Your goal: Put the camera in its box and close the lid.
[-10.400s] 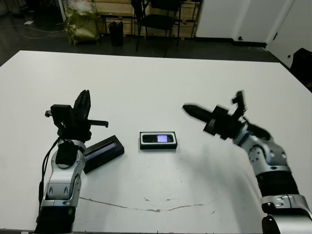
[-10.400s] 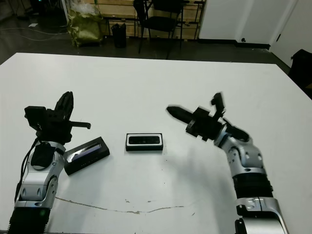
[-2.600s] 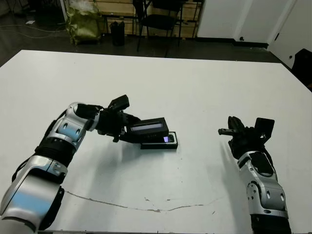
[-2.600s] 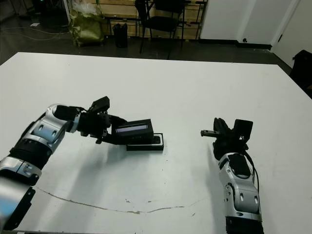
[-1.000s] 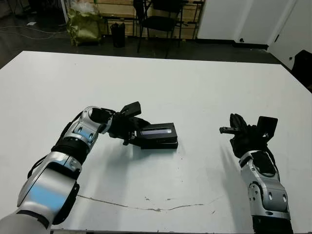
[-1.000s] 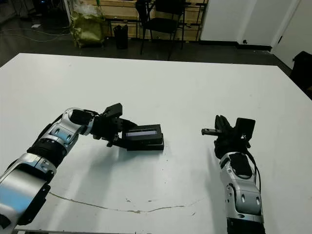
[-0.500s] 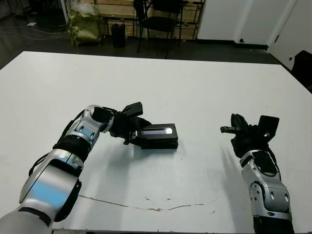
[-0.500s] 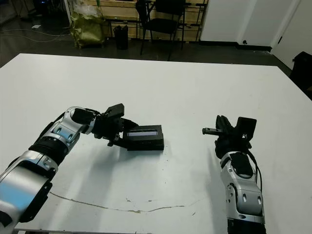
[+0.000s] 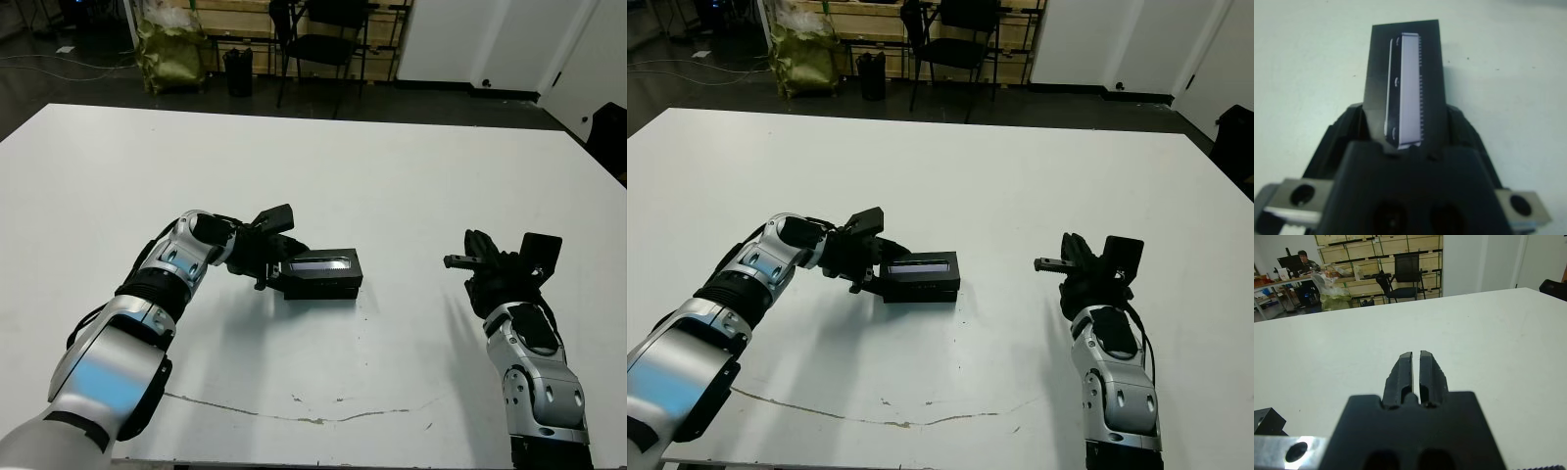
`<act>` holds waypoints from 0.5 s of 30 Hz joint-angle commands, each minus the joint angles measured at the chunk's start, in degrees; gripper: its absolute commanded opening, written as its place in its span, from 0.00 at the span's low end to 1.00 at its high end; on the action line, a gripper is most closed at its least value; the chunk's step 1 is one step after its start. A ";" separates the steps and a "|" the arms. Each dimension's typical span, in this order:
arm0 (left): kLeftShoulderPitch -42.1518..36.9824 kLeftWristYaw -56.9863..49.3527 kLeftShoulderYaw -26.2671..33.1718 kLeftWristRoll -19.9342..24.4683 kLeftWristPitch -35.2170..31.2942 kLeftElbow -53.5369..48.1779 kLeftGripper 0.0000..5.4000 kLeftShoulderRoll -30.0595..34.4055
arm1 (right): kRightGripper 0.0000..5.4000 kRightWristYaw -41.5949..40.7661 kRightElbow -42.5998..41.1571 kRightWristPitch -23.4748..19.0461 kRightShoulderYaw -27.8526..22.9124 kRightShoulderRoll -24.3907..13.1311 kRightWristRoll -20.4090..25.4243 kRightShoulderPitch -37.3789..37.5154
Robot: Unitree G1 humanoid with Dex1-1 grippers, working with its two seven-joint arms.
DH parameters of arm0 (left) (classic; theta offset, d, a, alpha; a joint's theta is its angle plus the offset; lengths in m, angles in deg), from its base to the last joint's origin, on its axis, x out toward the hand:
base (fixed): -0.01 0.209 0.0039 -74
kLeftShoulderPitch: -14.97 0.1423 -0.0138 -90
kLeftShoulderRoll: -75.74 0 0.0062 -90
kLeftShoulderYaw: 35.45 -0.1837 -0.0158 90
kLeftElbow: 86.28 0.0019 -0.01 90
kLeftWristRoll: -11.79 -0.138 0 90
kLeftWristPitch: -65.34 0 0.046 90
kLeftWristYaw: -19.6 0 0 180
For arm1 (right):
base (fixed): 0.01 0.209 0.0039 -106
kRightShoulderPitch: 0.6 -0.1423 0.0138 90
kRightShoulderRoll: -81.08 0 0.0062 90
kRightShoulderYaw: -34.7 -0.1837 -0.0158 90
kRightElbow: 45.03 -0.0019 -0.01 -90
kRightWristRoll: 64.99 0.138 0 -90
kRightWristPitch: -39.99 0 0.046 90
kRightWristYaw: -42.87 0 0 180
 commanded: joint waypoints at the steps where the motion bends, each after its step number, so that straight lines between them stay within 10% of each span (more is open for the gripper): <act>1: 1.42 -2.30 -1.04 -2.55 -1.59 1.57 0.51 -0.46 | 0.00 0.42 0.54 -0.93 -0.36 -0.08 0.06 0.45; 15: 1.71 -2.09 -2.43 -4.15 0.57 1.09 0.51 0.60 | 0.00 -0.33 1.03 -0.32 -0.55 -0.22 0.56 0.40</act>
